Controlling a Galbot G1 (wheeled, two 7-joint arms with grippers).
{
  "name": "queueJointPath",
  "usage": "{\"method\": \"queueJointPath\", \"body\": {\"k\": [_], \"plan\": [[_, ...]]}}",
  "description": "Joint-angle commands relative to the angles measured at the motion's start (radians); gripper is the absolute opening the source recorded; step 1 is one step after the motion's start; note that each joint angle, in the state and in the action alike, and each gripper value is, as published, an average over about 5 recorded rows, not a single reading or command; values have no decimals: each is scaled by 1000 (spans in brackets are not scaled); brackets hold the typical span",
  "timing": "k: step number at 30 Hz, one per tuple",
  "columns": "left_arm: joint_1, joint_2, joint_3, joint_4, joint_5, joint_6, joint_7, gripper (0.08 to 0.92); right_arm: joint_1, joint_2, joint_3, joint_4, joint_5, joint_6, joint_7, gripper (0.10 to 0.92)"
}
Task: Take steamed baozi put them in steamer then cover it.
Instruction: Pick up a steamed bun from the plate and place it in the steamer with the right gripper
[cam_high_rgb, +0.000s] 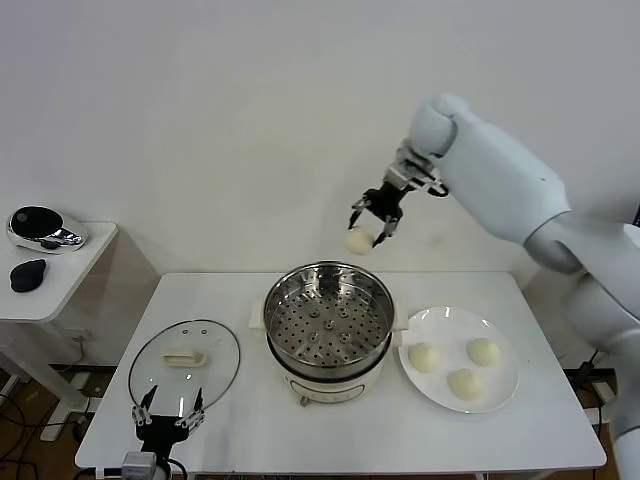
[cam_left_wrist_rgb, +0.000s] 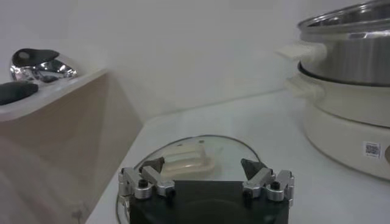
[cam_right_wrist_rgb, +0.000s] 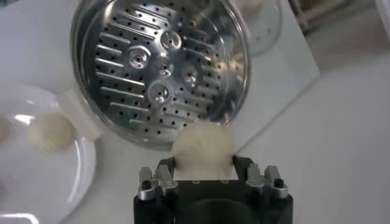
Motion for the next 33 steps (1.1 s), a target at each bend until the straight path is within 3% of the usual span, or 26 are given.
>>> {"method": "queueJointPath", "body": {"k": [1, 33], "plan": [[5, -2, -1, -12, 2, 2, -1, 823, -14, 52, -16, 51, -107, 132, 10, 611], [18, -5, -20, -15, -2, 4, 0, 823, -201, 182, 69, -112, -388, 132, 129, 611]]}}
